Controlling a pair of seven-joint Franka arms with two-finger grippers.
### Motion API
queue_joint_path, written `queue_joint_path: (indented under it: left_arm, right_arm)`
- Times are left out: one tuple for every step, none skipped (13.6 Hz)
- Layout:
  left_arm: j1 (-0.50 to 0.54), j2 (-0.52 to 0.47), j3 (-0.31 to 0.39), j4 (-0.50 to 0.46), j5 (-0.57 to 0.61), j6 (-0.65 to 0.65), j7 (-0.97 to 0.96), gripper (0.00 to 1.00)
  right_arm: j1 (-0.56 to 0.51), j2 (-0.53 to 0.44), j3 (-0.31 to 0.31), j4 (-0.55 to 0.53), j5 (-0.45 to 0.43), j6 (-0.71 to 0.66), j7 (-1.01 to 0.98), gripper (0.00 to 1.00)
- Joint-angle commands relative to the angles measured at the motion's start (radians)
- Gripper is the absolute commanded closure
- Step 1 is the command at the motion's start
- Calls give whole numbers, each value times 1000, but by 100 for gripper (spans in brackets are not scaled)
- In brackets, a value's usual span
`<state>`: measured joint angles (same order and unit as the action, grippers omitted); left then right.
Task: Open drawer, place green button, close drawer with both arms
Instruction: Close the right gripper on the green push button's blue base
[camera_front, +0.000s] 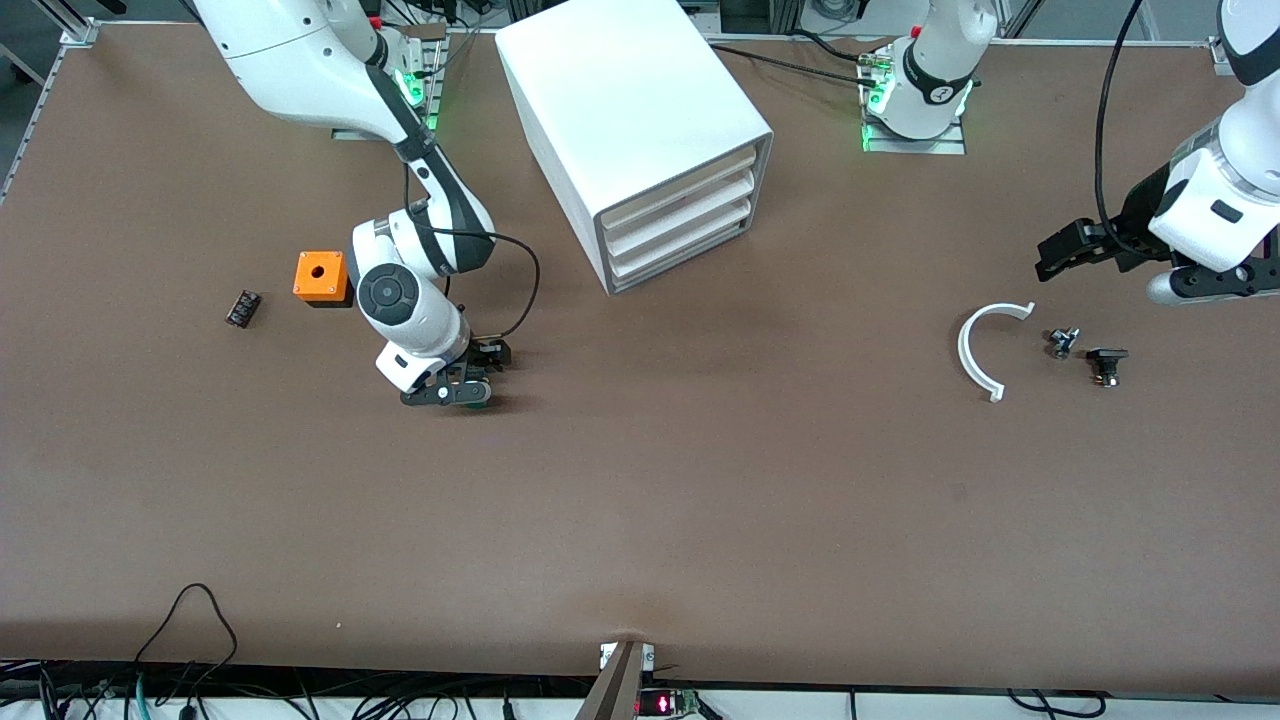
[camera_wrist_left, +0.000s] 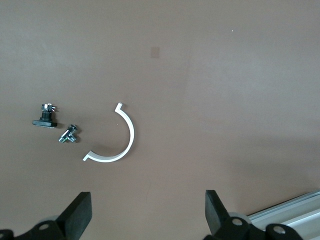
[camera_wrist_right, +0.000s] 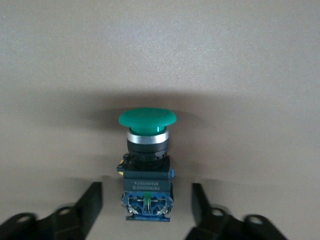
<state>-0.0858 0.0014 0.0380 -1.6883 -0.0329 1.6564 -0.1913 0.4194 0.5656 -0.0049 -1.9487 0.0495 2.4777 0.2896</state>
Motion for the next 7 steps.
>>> queue_joint_path:
  left_arm:
    - [-12, 78, -3, 55, 27, -44, 9, 0]
    - [-29, 104, -16, 62, 30, -68, 4, 0]
    - [-34, 114, -18, 70, 24, -95, 0, 0]
    - [-34, 136, -16, 75, 13, -101, 10, 0]
    - [-35, 166, -24, 59, 11, -102, 18, 0]
    - [-32, 189, -55, 59, 10, -105, 32, 0]
    - [-19, 233, -93, 59, -11, -106, 36, 0]
  right_arm:
    - [5, -1, -6, 16, 12, 15, 2, 62]
    - [5, -1, -7, 28, 12, 15, -1, 69]
    - [5, -1, -7, 36, 12, 15, -3, 74]
    - [5, -1, -7, 42, 12, 15, -10, 78]
    - [5, -1, -9, 53, 10, 15, -13, 80]
    - [5, -6, -10, 69, 7, 12, -15, 80]
    - [4, -13, -10, 92, 6, 3, -17, 80]
